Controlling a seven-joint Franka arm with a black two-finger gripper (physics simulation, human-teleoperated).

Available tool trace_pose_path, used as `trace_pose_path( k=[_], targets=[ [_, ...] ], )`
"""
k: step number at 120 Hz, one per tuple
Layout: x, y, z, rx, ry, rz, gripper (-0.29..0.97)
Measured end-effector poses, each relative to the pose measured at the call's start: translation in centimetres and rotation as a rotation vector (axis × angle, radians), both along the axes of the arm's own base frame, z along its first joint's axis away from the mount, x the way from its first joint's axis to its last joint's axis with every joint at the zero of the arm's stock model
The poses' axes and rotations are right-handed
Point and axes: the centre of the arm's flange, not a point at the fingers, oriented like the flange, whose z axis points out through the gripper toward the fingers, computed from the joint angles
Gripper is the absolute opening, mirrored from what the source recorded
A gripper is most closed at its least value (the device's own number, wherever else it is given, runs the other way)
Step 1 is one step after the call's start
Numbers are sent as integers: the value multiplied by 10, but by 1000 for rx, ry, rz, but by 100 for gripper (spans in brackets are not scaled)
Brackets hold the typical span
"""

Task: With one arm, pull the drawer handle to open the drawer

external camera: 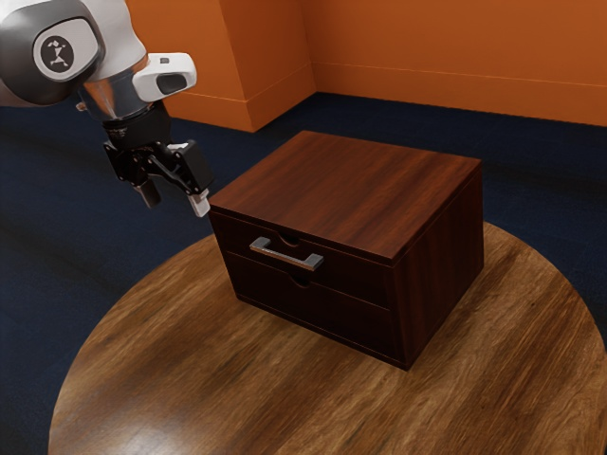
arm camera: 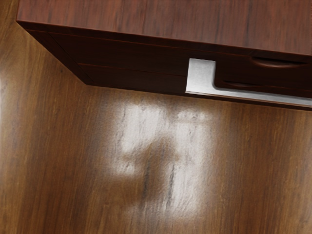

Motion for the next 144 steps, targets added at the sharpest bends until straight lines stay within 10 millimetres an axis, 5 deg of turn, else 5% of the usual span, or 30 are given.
trace_pose_path(
  k=[42,56,69,79,91,100,120,144],
  targets=[
    [-3,16,1,-33,-6,25,68],
    [-5,9,39,-3,-92,-77,68],
    [-35,-32,134,81,-294,-314,68],
    [-50,-68,160,131,-351,-524,68],
    [-91,-81,195,162,-428,-691,68],
    [-98,-84,194,171,-411,-775,68],
    [-65,-103,161,226,-284,-950,68],
    [-38,-80,125,265,-157,-1032,68]
  ],
)
